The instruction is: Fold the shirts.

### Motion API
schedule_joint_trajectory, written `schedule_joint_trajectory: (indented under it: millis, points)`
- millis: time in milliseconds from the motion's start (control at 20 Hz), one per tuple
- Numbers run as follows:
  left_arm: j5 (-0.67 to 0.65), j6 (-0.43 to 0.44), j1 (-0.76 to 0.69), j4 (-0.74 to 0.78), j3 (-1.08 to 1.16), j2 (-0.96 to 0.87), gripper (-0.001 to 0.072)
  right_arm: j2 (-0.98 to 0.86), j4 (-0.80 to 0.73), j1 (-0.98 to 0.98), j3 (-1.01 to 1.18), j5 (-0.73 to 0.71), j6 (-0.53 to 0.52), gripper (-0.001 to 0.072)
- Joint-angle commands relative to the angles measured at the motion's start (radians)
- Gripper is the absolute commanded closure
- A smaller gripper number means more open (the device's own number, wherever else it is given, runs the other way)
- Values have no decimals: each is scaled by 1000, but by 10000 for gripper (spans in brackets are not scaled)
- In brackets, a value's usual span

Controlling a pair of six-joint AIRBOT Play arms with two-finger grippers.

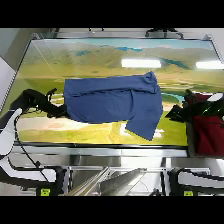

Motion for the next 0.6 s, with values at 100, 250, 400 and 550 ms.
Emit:
schedule_joint_trajectory:
  millis: [100, 250, 400, 550]
  points:
    - [20, 6, 2, -31, 111, 2, 690, -24, 72, 164, -108, -209, 3, 330]
    - [22, 24, 2, -26, 78, 2, 691, -71, 151, 250, -108, -242, -21, 375]
    - [53, 21, 4, 48, 68, 6, 691, -60, 178, 278, -103, -202, -93, 685]
    - [87, 21, 39, 69, 68, 43, 691, 46, 161, 253, -103, -166, -109, 693]
